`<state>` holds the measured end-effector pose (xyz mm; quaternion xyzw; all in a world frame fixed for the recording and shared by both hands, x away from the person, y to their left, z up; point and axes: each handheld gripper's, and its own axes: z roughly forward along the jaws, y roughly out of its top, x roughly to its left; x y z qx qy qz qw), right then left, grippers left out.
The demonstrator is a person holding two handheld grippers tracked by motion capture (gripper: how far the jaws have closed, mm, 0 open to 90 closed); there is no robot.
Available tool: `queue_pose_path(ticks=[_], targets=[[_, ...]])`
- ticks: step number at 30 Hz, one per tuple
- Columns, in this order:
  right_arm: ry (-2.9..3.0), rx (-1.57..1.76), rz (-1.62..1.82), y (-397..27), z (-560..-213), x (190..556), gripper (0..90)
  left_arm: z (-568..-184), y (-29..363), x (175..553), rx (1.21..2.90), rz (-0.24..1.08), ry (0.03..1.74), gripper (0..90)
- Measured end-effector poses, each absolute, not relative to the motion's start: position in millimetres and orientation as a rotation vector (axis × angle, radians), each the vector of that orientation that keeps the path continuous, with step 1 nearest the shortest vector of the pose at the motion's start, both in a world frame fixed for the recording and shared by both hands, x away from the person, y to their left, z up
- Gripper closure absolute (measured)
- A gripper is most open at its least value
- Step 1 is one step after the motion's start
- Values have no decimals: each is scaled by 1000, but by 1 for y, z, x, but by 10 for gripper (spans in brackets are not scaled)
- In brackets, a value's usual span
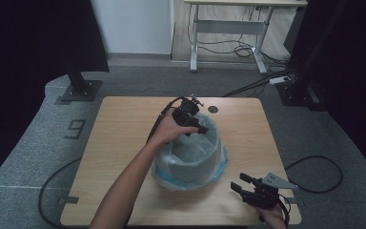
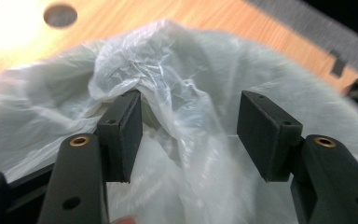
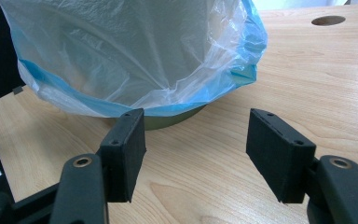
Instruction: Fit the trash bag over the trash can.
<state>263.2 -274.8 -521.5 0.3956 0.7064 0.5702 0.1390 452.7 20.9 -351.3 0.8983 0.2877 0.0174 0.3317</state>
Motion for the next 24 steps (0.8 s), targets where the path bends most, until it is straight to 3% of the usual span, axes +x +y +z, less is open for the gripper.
queue_pose_path(ticks=[10,24], targets=[[2050,1140,1641,-272,-523,264,368,-341,50,438,2353,65,755,404],[2038,1139,1641,-274,-521,263,370,-373,24,447,2514,40,823,415]])
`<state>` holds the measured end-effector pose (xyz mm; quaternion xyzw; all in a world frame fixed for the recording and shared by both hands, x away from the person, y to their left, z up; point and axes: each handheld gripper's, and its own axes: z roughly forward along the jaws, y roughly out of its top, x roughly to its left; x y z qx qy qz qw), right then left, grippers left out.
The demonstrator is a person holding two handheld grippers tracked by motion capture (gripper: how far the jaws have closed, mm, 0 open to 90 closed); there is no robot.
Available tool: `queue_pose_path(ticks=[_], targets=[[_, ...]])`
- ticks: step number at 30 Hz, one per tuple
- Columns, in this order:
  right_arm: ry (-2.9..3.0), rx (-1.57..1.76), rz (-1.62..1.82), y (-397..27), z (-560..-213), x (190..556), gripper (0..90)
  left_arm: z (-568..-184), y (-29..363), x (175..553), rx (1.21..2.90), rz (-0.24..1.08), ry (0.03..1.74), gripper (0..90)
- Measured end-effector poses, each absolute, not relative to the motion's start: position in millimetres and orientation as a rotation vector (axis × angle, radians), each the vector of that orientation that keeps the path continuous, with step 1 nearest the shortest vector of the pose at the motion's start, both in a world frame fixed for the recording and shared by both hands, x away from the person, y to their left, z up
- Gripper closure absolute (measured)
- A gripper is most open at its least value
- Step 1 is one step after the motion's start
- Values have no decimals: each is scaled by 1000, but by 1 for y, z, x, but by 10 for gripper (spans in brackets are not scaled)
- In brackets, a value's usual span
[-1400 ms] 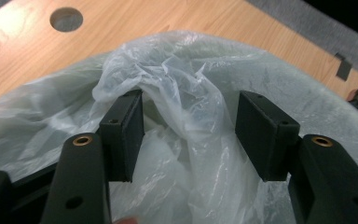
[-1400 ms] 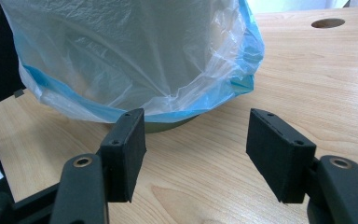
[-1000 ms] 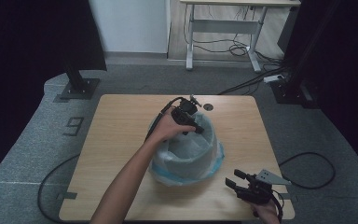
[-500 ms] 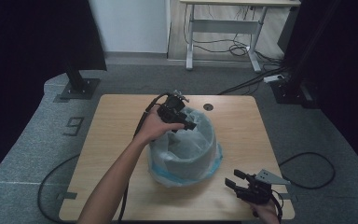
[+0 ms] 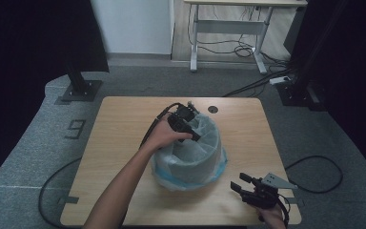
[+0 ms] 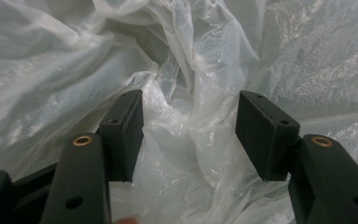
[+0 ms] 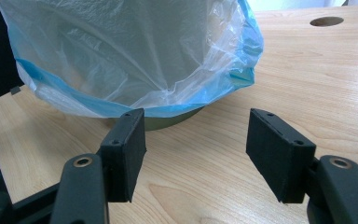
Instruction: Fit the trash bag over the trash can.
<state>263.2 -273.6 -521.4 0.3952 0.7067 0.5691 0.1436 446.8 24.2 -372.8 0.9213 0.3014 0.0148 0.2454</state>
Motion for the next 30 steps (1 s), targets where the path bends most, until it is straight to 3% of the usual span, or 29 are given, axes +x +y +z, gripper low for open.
queue_pose_path(ticks=[8,19,30], targets=[[2033,1136,1644,-275,-520,263,370,-371,26,445,2498,49,806,413],[2041,1134,1639,-273,-521,263,369,-341,67,430,2394,90,791,415],[2049,1135,1626,-269,-523,262,377,-357,88,435,2446,61,881,417]])
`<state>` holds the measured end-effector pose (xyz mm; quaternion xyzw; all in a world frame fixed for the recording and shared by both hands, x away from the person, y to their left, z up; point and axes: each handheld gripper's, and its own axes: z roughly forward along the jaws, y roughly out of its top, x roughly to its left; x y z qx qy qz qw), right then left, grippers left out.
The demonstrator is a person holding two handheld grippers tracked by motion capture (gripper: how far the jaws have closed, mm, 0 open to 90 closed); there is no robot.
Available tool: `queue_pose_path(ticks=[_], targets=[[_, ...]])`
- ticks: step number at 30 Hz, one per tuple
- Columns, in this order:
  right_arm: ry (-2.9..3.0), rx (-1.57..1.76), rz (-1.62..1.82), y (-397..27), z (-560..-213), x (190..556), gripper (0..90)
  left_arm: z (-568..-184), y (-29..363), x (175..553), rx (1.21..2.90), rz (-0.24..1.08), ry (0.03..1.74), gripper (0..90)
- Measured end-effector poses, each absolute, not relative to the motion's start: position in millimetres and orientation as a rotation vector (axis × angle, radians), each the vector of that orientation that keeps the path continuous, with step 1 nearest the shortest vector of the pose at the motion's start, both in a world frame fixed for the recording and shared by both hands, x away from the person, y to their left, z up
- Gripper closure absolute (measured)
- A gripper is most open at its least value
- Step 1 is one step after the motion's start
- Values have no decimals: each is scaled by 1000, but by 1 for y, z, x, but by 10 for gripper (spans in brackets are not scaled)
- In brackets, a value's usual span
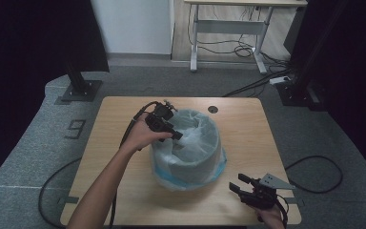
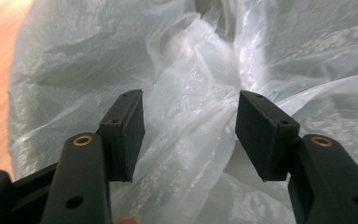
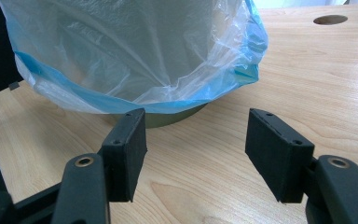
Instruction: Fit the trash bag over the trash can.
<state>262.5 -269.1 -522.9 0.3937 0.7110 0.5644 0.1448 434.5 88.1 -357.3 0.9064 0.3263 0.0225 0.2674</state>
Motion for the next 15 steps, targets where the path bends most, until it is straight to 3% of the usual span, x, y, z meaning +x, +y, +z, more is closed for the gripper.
queue_pose_path(ticks=[8,15], targets=[[2044,1135,1628,-271,-523,262,376,-368,78,438,2513,29,895,416],[2034,1138,1631,-274,-521,262,374,-357,81,428,2455,64,855,413]])
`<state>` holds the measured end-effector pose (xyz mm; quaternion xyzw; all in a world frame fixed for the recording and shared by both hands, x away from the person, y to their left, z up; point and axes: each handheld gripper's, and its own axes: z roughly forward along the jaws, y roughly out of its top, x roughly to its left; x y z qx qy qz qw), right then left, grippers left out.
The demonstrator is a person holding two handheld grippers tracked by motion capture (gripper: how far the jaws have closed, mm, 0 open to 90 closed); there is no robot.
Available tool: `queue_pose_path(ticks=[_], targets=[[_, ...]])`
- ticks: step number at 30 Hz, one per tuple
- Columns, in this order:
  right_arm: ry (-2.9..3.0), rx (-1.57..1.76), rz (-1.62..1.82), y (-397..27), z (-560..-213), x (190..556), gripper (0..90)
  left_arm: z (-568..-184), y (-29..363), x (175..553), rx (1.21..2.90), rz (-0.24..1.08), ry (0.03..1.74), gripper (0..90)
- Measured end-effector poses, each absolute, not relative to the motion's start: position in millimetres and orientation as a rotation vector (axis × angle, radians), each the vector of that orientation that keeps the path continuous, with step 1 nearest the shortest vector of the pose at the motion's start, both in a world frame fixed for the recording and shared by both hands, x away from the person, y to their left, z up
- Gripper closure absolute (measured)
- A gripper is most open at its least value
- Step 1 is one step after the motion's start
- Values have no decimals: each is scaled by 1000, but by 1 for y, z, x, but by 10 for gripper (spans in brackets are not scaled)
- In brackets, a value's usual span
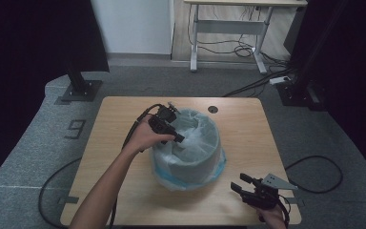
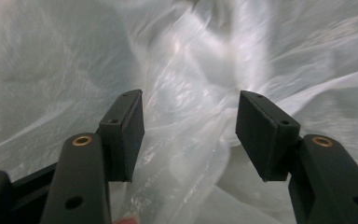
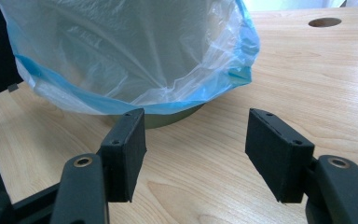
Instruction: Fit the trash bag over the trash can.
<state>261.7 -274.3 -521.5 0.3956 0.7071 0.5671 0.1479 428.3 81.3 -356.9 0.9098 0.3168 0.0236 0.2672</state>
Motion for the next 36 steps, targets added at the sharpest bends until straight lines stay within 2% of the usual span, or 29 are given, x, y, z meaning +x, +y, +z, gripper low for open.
queue_pose_path(ticks=[14,21,25,36], targets=[[2046,1135,1625,-271,-522,262,373,-343,60,397,2419,21,680,409],[2047,1132,1624,-272,-522,262,373,-352,43,395,2477,-4,649,409],[2046,1135,1622,-272,-522,262,373,-362,30,400,2569,-13,638,408],[2047,1134,1621,-273,-522,262,373,-370,19,403,2637,-58,642,407]])
